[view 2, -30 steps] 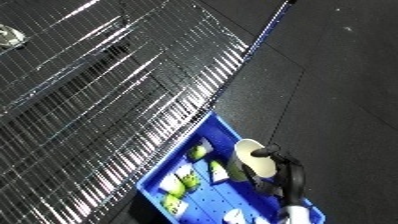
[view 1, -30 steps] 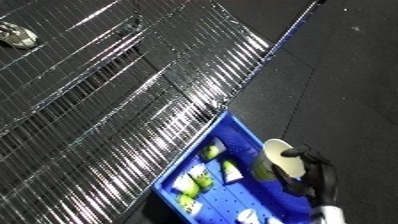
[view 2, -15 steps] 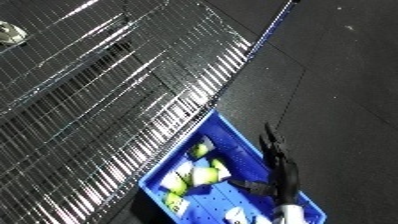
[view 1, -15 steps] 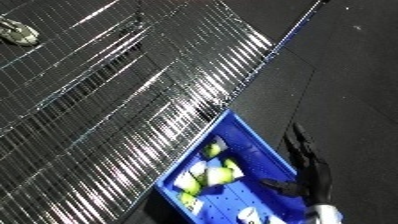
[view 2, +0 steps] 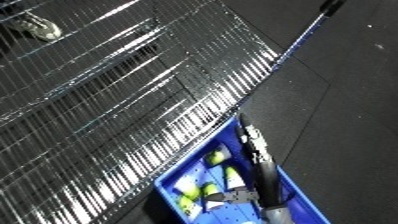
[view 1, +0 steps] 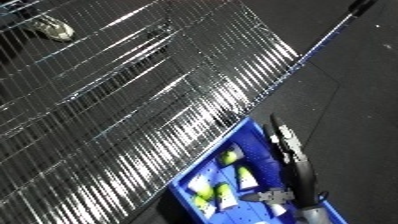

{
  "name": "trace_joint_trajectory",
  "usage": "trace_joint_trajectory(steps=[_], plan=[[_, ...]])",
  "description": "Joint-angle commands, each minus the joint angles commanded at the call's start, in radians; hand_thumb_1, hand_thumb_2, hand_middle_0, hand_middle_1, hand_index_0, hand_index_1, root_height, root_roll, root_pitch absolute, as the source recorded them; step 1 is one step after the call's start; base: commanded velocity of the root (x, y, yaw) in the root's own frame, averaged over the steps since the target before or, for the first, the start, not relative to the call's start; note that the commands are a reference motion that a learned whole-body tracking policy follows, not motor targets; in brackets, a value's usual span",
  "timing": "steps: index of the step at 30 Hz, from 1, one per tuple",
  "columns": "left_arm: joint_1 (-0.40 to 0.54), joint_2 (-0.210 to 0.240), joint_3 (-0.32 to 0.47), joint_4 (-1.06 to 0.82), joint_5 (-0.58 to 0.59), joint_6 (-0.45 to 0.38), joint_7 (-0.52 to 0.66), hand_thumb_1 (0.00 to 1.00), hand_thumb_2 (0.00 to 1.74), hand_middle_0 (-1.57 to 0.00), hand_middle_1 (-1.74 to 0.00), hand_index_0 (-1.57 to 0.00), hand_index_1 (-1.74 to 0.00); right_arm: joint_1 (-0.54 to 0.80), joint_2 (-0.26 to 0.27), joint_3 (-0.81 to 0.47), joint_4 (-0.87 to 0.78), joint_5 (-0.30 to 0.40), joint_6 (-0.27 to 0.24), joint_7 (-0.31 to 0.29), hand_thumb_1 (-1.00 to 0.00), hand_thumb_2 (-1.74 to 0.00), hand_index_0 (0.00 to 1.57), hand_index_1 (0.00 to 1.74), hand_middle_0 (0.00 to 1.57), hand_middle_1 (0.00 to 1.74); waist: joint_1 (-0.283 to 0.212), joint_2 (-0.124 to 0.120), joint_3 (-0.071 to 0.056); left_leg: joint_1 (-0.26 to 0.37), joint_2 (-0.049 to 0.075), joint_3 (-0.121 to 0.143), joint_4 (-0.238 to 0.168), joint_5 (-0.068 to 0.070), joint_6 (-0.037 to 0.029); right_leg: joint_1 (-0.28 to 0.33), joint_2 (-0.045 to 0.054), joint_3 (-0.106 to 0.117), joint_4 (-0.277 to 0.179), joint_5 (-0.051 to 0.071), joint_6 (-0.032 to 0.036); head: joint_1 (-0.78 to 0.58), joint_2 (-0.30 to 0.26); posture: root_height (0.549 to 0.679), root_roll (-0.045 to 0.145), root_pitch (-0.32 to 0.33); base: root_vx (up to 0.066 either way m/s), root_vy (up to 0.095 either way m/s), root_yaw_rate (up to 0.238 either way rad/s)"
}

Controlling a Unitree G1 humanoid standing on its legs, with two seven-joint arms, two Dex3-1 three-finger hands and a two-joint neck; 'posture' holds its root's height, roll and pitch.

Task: Pick up the object and place it into the box

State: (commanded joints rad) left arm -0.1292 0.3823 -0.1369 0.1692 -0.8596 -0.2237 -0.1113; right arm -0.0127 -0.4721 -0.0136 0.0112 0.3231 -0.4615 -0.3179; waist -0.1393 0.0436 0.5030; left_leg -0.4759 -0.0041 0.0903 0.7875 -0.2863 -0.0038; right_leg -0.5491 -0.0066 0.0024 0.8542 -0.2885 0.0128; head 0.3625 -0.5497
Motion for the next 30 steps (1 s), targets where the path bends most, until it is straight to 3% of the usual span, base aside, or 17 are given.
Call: trace_joint_trajectory(steps=[6, 13, 23, 30], plan=[[0.002, 0.007, 0.009, 0.008, 0.009, 0.02, 0.002, 1.0, 1.74, -1.57, -1.74, -1.57, -1.74, -0.057, 0.012, 0.048, -0.03, -0.006, 0.035, 0.022, 0.0, 0.0, 0.0, 0.0, 0.0, 0.0, 0.05, -0.021, -0.009, -0.029, -0.004, -0.028, 0.034, -0.016, 0.009, -0.001, -0.0154, -0.03, 0.021, -0.004, 0.0004, -0.1, -0.048, 0.628, 0.088, 0.026, 0.049, -0.062, 0.144], [0.025, 0.019, 0.024, -0.008, 0.029, 0.059, -0.022, 1.0, 1.74, -1.57, -1.74, -1.57, -1.74, -0.089, 0.033, 0.096, -0.05, -0.037, 0.07, 0.048, 0.0, 0.0, 0.0, 0.0, 0.0, 0.0, 0.098, -0.034, -0.017, -0.05, -0.011, -0.05, 0.074, -0.031, 0.0142, -0.001, -0.0338, -0.056, 0.047, -0.013, 0.0022, -0.173, -0.101, 0.624, 0.08, 0.015, 0.052, -0.046, 0.182], [0.044, 0.028, 0.02, -0.026, 0.045, 0.109, -0.048, 1.0, 1.74, -1.57, -1.74, -1.57, -1.74, -0.116, 0.052, 0.146, -0.04, -0.049, 0.12, 0.117, 0.0, 0.0, 0.0, 0.0, 0.0, 0.0, 0.144, -0.039, -0.024, -0.048, -0.024, -0.069, 0.101, -0.034, 0.0189, 0.006, -0.0537, -0.083, 0.084, -0.028, 0.0058, -0.227, -0.182, 0.619, 0.071, -0.008, 0.063, -0.016, 0.159], [0.051, 0.035, 0.014, -0.031, 0.049, 0.129, -0.053, 1.0, 1.74, -1.57, -1.74, -1.57, -1.74, -0.128, 0.055, 0.161, -0.026, -0.051, 0.139, 0.116, 0.0, 0.0, 0.0, 0.0, 0.0, 0.0, 0.158, -0.04, -0.029, -0.039, -0.028, -0.072, 0.101, -0.034, 0.0207, 0.008, -0.0621, -0.092, 0.099, -0.033, 0.0094, -0.199, -0.222, 0.617, 0.068, -0.018, 0.051, -0.004, 0.108]])
